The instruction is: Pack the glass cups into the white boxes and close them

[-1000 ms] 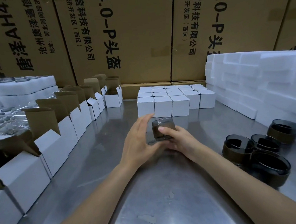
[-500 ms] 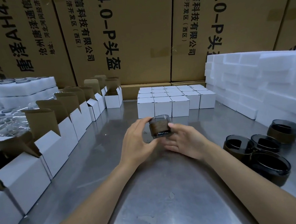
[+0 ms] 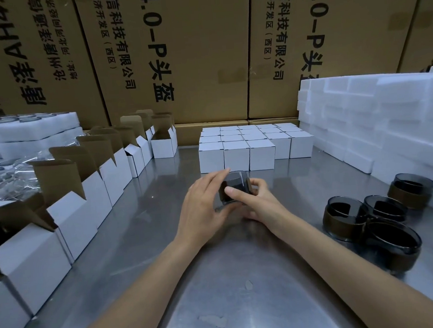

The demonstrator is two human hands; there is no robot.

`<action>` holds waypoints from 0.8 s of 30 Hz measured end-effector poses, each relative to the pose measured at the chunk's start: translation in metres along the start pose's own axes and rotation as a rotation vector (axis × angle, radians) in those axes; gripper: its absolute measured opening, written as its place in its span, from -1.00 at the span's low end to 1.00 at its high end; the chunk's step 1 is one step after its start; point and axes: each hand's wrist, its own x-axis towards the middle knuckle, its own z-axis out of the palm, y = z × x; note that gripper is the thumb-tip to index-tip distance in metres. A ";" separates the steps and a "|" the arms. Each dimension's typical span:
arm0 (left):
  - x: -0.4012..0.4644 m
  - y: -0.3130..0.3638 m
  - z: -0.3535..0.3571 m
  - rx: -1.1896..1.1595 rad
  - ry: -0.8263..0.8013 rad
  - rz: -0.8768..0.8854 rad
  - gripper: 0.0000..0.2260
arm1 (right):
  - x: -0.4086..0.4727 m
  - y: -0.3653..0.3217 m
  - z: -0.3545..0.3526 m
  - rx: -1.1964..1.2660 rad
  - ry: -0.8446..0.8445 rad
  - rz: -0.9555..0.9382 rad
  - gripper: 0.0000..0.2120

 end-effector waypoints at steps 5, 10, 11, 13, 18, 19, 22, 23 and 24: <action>0.001 -0.005 0.000 -0.113 0.050 -0.093 -0.45 | 0.003 -0.011 -0.020 0.240 -0.304 0.182 -0.60; 0.001 -0.004 0.002 -0.130 0.057 -0.095 -0.43 | 0.002 -0.007 -0.022 0.272 -0.309 0.126 -0.58; 0.001 -0.005 0.002 -0.123 0.050 -0.096 -0.39 | 0.002 -0.005 -0.017 0.269 -0.240 0.078 -0.55; 0.001 -0.005 0.002 -0.097 0.030 -0.075 -0.31 | 0.002 0.001 -0.008 0.271 -0.036 -0.013 -0.51; 0.000 -0.001 0.001 -0.033 -0.015 0.002 -0.28 | -0.003 0.006 0.007 0.113 0.151 -0.133 -0.46; 0.000 -0.001 0.001 -0.022 -0.016 0.005 -0.31 | -0.003 0.006 0.009 0.075 0.151 -0.147 -0.43; 0.000 -0.005 0.003 -0.027 0.003 -0.006 -0.44 | -0.004 0.008 0.008 -0.002 0.139 -0.144 -0.40; 0.000 -0.006 0.003 -0.061 0.018 -0.032 -0.47 | -0.003 0.007 0.006 0.022 0.113 -0.108 -0.40; 0.000 -0.008 0.003 -0.105 0.038 -0.074 -0.48 | -0.003 0.004 0.002 0.079 0.074 -0.053 -0.42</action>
